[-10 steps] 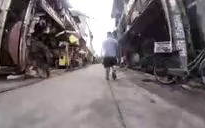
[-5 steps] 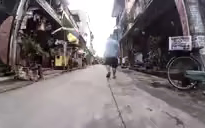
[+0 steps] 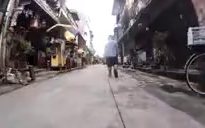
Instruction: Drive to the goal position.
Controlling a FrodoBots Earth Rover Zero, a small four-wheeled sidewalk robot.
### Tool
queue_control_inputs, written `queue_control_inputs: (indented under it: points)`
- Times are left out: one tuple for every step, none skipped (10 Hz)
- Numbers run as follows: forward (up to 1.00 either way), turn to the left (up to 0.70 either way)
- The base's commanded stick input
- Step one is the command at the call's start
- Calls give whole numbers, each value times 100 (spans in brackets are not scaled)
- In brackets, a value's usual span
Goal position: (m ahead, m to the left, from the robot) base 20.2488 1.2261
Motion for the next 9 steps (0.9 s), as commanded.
queue_control_inputs:
  points:
    - [100, 0]
    - [100, 0]
    - [100, -6]
    - [100, -25]
    - [100, -20]
    - [100, -15]
    - [100, -10]
    - [100, -4]
    - [100, 0]
